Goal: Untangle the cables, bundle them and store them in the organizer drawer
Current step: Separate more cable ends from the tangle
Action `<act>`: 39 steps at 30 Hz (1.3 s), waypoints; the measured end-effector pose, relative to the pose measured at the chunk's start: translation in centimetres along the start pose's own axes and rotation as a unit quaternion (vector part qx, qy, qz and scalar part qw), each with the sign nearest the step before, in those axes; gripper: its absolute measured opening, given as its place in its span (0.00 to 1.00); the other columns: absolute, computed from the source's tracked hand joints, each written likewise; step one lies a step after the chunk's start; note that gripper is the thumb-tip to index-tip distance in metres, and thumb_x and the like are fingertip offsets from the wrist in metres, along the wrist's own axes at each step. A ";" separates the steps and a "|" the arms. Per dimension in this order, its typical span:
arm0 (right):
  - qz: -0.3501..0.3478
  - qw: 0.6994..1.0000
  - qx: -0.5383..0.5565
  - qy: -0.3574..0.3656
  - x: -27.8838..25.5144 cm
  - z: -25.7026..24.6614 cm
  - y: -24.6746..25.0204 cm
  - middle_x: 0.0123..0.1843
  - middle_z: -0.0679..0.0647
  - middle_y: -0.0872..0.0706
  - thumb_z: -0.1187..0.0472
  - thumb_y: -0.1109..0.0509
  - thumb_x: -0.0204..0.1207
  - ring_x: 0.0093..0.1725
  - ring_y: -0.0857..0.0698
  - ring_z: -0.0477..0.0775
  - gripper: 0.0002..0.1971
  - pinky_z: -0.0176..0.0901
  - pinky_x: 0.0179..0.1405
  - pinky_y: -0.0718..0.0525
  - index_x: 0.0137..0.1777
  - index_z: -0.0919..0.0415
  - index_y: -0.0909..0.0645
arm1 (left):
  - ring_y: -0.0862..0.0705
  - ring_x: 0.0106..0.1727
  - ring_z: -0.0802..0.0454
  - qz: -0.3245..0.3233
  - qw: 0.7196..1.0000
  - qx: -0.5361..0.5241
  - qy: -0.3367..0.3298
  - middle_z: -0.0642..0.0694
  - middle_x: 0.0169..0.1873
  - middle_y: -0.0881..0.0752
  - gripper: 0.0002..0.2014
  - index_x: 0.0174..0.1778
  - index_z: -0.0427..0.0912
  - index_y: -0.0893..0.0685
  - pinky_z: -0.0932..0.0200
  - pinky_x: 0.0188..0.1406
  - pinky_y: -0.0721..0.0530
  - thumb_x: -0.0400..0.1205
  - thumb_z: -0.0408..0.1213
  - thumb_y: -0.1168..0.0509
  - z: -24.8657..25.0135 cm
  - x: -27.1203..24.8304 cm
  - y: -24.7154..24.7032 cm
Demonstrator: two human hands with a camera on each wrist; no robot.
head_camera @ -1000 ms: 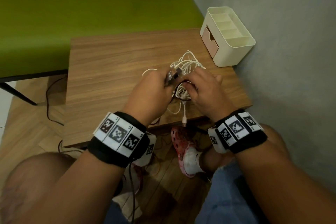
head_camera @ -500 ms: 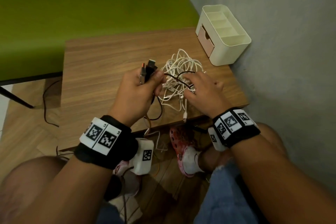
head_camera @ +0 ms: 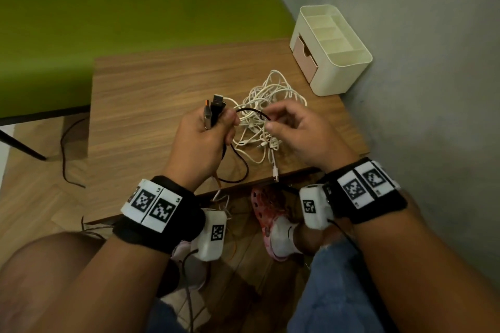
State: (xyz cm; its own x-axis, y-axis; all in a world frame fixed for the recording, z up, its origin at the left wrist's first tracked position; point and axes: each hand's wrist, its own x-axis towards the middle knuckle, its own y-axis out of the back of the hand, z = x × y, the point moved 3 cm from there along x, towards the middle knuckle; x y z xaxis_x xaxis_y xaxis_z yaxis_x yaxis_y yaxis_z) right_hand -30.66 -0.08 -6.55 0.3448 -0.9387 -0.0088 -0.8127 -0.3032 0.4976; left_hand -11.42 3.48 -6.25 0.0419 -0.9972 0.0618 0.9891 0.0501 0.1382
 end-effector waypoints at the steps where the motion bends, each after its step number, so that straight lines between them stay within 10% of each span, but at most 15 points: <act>1: -0.019 1.000 0.005 -0.011 0.2 0.5 -0.8 0.54 0.47 0.14 0.58 0.27 0.80 0.53 0.15 0.43 0.11 0.38 0.52 0.14 0.60 0.46 0.18 | 0.31 0.21 0.56 0.000 1.000 -0.002 -0.010 0.53 0.21 0.24 0.13 0.40 0.40 0.18 0.61 0.21 0.34 0.89 0.36 0.42 0.6 0.0 0.0; 9: -0.004 0.989 -0.147 0.011 2.3 2.9 -2.4 0.55 0.45 0.19 0.57 0.25 0.78 0.56 0.17 0.47 0.11 0.46 0.61 0.18 0.58 0.57 0.15 | 0.29 0.24 0.59 0.057 0.992 -0.111 -0.005 0.49 0.28 0.21 0.15 0.37 0.50 0.17 0.61 0.23 0.33 0.88 0.38 0.41 1.4 -0.4 1.9; 16: 0.163 0.974 -0.102 0.122 1.3 1.4 -0.7 0.51 0.53 0.22 0.60 0.25 0.78 0.50 0.23 0.41 0.11 0.22 0.50 0.24 0.57 0.64 0.11 | 0.20 0.28 0.62 0.067 0.971 0.212 0.091 0.54 0.29 0.14 0.12 0.38 0.44 0.14 0.55 0.33 0.26 0.87 0.40 0.37 -2.6 0.4 4.5; 19: 0.140 0.965 -0.172 0.136 1.4 1.5 -1.4 0.47 0.52 0.19 0.60 0.26 0.78 0.46 0.22 0.43 0.11 0.27 0.44 0.23 0.55 0.66 0.10 | 0.25 0.28 0.51 0.102 0.944 0.312 0.025 0.50 0.26 0.22 0.15 0.34 0.45 0.20 0.54 0.27 0.33 0.87 0.43 0.37 -0.7 0.2 4.1; 22: 0.120 0.959 -0.211 0.147 1.5 1.8 -2.1 0.47 0.54 0.16 0.61 0.24 0.77 0.45 0.21 0.44 0.10 0.39 0.45 0.20 0.54 0.66 0.10 | 0.19 0.42 0.56 0.129 0.941 0.306 -0.067 0.55 0.43 0.14 0.08 0.56 0.48 0.12 0.59 0.38 0.28 0.86 0.40 0.36 2.3 0.1 3.4; 27: 0.100 0.962 -0.201 0.158 1.8 0.5 -2.2 0.45 0.52 0.19 0.61 0.25 0.76 0.43 0.22 0.45 0.09 0.39 0.42 0.23 0.52 0.65 0.10 | 0.14 0.51 0.69 0.002 0.990 0.132 -0.043 0.52 0.51 0.10 0.08 0.55 0.48 0.11 0.68 0.54 0.18 0.85 0.36 0.34 2.5 1.3 -0.3; 29: 0.104 0.961 -0.186 0.173 1.7 -0.2 -2.0 0.44 0.53 0.19 0.63 0.25 0.76 0.42 0.22 0.46 0.07 0.34 0.41 0.26 0.48 0.66 0.10 | 0.12 0.52 0.57 -0.043 0.991 0.128 -0.021 0.45 0.49 0.09 0.07 0.54 0.43 0.11 0.56 0.56 0.16 0.84 0.36 0.33 1.2 1.6 -1.4; 35: 0.069 0.969 -0.180 0.156 1.3 0.3 -1.9 0.46 0.48 0.21 0.61 0.25 0.77 0.45 0.21 0.46 0.07 0.38 0.43 0.22 0.51 0.64 0.11 | 0.19 0.32 0.57 -0.110 0.964 0.242 0.006 0.53 0.29 0.15 0.07 0.40 0.45 0.14 0.53 0.36 0.21 0.84 0.40 0.32 -1.2 1.9 -1.7; 39: 0.046 0.972 -0.222 0.056 1.7 2.3 -2.0 0.53 0.42 0.26 0.48 0.25 0.75 0.61 0.27 0.49 0.13 0.47 0.60 0.30 0.55 0.54 0.12 | 0.29 0.17 0.65 -0.094 0.985 0.144 0.023 0.59 0.16 0.25 0.12 0.38 0.40 0.15 0.68 0.20 0.33 0.86 0.39 0.34 0.3 1.6 -1.0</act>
State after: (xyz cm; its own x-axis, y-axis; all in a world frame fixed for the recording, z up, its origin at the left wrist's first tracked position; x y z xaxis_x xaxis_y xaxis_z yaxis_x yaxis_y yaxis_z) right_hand -29.56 -1.41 -9.53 0.3492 -0.9271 0.1364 -0.5681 -0.0937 0.8176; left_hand -12.43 1.89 -6.00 -0.1254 -0.9915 -0.0355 0.8997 -0.1287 0.4171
